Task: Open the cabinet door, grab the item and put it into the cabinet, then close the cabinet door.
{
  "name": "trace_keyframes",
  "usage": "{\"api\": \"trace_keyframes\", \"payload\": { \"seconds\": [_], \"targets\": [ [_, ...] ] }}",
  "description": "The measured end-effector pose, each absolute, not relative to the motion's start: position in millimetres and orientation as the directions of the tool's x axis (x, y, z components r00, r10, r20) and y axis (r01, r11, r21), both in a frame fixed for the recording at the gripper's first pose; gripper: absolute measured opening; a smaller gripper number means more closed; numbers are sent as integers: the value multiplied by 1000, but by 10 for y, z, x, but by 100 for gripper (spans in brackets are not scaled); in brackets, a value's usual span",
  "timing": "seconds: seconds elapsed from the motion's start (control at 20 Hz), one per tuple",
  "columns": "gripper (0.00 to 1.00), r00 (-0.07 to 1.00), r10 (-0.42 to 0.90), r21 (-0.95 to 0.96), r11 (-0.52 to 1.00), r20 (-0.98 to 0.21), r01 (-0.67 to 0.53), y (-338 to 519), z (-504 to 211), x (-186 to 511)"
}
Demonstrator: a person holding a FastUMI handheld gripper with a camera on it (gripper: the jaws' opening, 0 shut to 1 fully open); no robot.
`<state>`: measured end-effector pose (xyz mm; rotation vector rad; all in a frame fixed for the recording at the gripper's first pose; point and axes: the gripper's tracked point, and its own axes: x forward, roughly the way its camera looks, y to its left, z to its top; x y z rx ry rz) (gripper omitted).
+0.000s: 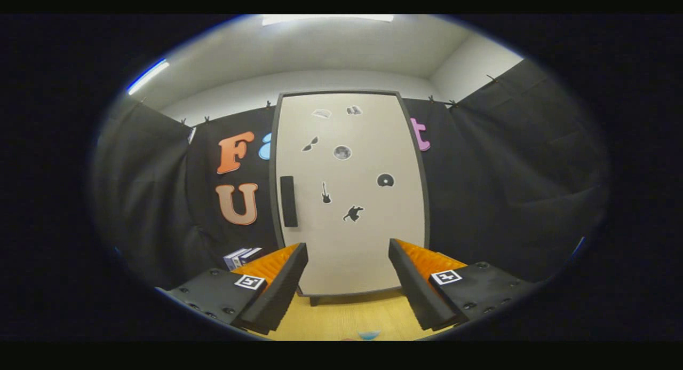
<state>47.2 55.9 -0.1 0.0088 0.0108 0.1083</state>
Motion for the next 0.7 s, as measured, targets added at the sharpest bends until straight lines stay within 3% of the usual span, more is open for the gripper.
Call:
{"api": "trace_keyframes", "payload": {
  "seconds": [0.4,0.7],
  "targets": [
    [98,958,284,11,959,-48,-284,1535,84,1613],
    [94,957,282,-96,953,-72,-288,1994,22,2290]
  ]
}}
